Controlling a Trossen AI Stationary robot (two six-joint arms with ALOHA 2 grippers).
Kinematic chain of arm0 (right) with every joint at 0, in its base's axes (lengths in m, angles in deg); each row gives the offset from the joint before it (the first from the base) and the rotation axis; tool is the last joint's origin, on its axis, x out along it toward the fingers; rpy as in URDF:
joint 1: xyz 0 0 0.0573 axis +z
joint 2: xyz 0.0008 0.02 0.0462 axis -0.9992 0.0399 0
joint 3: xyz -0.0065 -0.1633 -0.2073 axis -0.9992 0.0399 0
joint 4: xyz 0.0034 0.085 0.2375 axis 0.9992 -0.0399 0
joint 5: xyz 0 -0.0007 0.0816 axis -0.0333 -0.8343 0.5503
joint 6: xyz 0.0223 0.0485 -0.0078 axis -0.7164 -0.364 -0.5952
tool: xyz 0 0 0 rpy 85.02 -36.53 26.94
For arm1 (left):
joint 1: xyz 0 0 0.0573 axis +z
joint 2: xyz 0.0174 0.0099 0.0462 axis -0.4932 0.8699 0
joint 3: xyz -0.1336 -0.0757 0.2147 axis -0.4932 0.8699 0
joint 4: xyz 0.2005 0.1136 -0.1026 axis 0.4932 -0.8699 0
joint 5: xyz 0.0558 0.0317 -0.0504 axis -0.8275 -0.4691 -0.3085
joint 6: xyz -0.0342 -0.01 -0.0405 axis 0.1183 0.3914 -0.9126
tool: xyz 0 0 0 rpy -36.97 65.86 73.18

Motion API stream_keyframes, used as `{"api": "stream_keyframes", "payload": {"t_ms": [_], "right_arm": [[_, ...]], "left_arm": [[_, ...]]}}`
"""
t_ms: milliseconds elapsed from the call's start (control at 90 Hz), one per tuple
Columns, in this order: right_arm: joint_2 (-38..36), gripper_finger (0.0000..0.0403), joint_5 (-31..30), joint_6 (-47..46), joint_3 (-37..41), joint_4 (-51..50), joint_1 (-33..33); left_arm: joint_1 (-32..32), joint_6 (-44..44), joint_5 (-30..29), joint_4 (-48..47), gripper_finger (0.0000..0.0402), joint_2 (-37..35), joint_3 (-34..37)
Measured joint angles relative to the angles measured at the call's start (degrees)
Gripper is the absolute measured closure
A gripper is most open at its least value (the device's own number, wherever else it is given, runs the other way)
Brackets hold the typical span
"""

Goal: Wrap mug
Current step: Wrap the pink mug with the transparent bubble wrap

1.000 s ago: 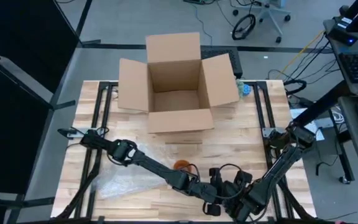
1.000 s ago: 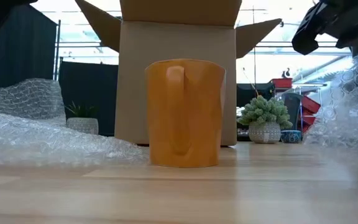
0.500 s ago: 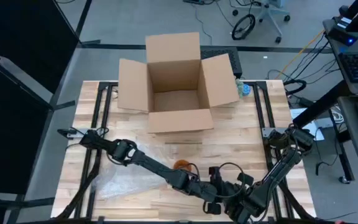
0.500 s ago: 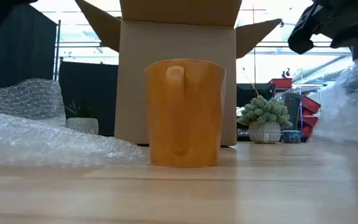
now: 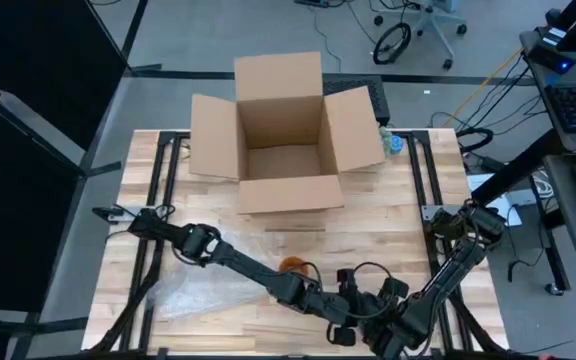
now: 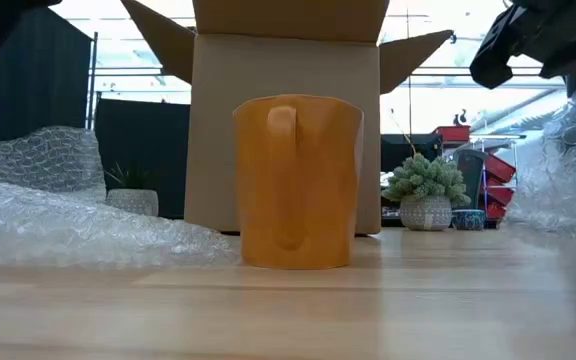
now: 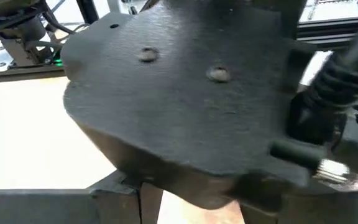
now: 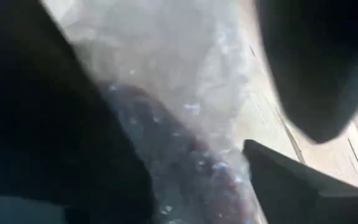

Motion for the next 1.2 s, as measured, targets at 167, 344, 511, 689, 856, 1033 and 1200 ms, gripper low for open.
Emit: {"api": "stream_keyframes", "payload": {"t_ms": [167, 344, 511, 689, 856, 1033, 1200], "right_arm": [[0.0, 0.0197, 0.2, 0.1, 0.0, 0.8, -0.2], [0.0, 0.0367, -1.0, 1.7, 0.2, 2.8, -0.2], [0.2, 0.0290, -2.0, 1.3, 0.1, 3.2, 0.0], [-1.4, 0.0142, -1.7, 0.8, 0.2, 2.6, -0.2], [-5.3, 0.0065, -1.6, 1.8, 0.6, 2.0, -0.3], [-10.6, 0.0047, 0.2, 6.1, 0.3, 0.2, -0.3], [-15.9, 0.0047, 2.8, 8.5, 0.1, -0.8, -0.3]], "left_arm": [[0.0, -0.4, -0.1, -0.2, 0.0247, 0.0, 0.0], [0.0, -0.3, -1.2, -0.6, 0.0247, -0.1, 0.0], [0.0, -0.2, -0.5, -0.3, 0.0247, -0.1, 0.0], [0.0, -0.1, -0.4, -0.2, 0.0247, -0.1, 0.0], [0.0, 0.4, -0.4, -0.2, 0.0247, 0.0, 0.0], [0.0, 0.3, -0.4, 0.0, 0.0247, 0.0, 0.0], [0.0, 0.0, -0.4, -0.2, 0.0247, 0.0, -0.1]]}}
